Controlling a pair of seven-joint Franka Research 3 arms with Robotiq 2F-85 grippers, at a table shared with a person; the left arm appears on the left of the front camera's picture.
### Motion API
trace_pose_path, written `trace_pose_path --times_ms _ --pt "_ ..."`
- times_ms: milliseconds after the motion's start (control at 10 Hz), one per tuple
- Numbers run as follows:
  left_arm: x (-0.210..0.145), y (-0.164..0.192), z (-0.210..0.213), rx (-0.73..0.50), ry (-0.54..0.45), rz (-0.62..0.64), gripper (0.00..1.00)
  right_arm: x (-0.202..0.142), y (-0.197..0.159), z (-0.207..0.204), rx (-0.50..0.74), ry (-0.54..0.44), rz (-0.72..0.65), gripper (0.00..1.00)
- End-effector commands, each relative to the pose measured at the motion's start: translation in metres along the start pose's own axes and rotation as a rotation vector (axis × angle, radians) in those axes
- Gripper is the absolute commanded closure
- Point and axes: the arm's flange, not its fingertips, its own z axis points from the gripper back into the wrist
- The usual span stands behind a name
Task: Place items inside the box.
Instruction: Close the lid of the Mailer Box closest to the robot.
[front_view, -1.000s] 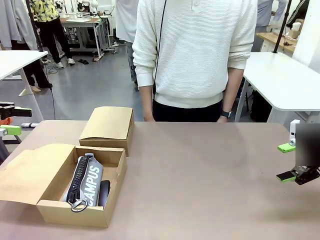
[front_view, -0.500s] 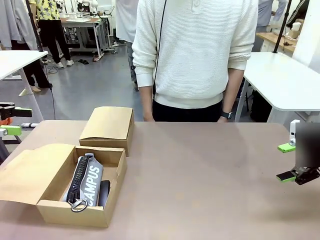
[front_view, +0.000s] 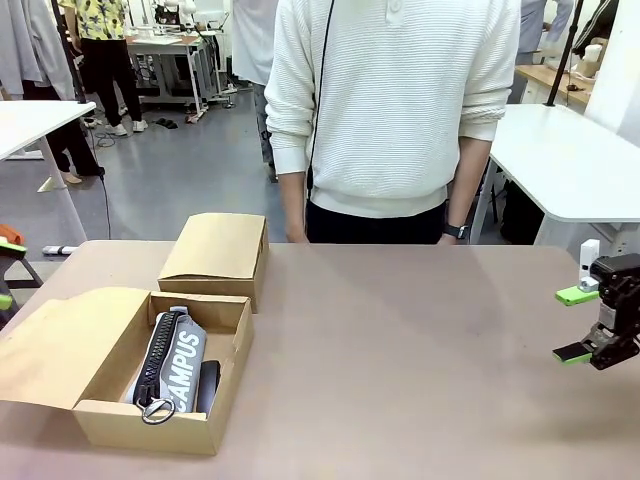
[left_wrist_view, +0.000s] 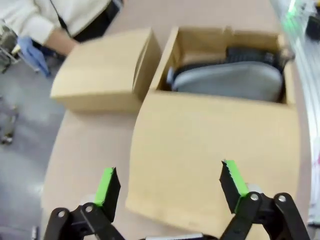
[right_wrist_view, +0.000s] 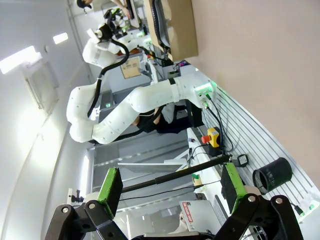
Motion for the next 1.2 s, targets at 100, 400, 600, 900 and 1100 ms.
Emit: trace_pose_path --times_ms 100,400,600,900,1100 --pt "-0.053 0.011 -0.001 0.006 0.195 -0.045 0.0 -0.001 0.005 0.0 0.005 0.001 -0.021 0.0" --pt "-0.091 0.028 0.005 0.008 0.254 0.078 0.0 -0.001 0.005 0.0 0.005 0.001 -0.021 0.0" --pt "-0.11 0.03 -0.01 -0.024 0.261 0.126 0.0 -0.001 0.005 0.0 0.005 0.001 -0.021 0.0" --pt "-0.128 0.025 -0.034 -0.048 0.217 0.173 0.0 -0.001 0.005 0.0 0.005 0.001 -0.021 0.0" --pt "-0.129 0.016 -0.056 -0.078 0.169 0.174 0.0 -0.001 0.005 0.0 0.005 0.001 -0.021 0.0"
